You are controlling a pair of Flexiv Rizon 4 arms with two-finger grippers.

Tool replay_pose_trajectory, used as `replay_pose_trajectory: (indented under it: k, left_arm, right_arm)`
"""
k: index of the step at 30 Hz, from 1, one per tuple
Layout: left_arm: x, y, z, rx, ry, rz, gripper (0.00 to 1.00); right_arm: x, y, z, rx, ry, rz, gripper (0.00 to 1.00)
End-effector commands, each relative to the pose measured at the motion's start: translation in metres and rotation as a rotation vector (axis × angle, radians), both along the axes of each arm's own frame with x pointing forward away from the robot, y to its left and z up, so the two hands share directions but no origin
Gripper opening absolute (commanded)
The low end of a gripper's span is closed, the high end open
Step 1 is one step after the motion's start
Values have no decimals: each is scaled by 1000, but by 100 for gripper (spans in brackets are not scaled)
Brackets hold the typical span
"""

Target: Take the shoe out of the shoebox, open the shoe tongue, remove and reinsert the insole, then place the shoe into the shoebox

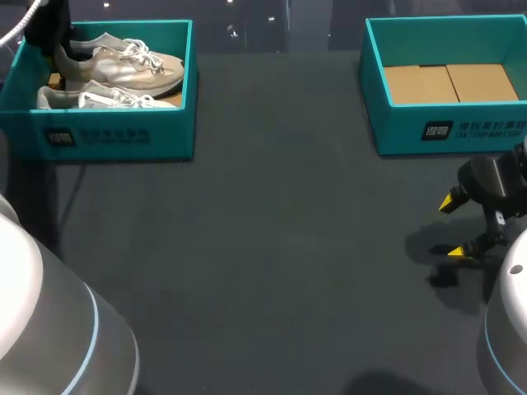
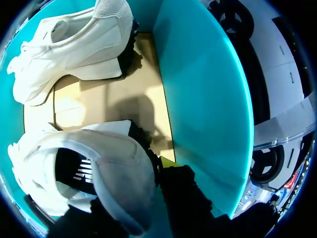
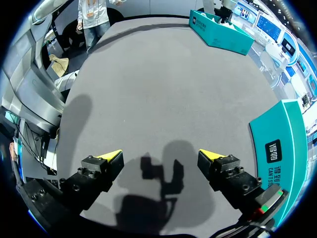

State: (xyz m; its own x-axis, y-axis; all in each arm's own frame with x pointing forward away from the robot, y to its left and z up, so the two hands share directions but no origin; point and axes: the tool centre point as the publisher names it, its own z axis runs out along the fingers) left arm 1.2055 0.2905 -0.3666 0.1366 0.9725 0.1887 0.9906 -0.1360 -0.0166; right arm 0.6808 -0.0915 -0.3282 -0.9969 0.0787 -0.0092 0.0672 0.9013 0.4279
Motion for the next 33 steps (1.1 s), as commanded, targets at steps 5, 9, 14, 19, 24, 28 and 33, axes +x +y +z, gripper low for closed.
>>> replay_pose_trajectory:
  k: [5,9,14,19,24,28,33]
  left_arm:
    - [12,-2,-4,4,10,0,0]
    - [12,-3,-6,13,2,-6,4]
    - [11,-3,-7,15,1,-11,24]
    - [7,-2,-1,6,-2,-16,53]
    - [1,-4,6,-3,-3,-18,91]
    - [-7,-7,20,-21,-19,-13,96]
    - [-27,-17,50,-46,-36,-41,95]
  right_arm:
    - [-2,0,0,-3,-2,-1,100]
    - [-2,0,0,-3,-2,-1,100]
    - [-2,0,0,-3,-2,-1,100]
    - [-2,0,0,-3,-2,-1,100]
    - [-2,0,0,-3,-2,-1,100]
    - [-2,0,0,-3,-2,-1,100]
    - [-2,0,0,-3,-2,-1,100]
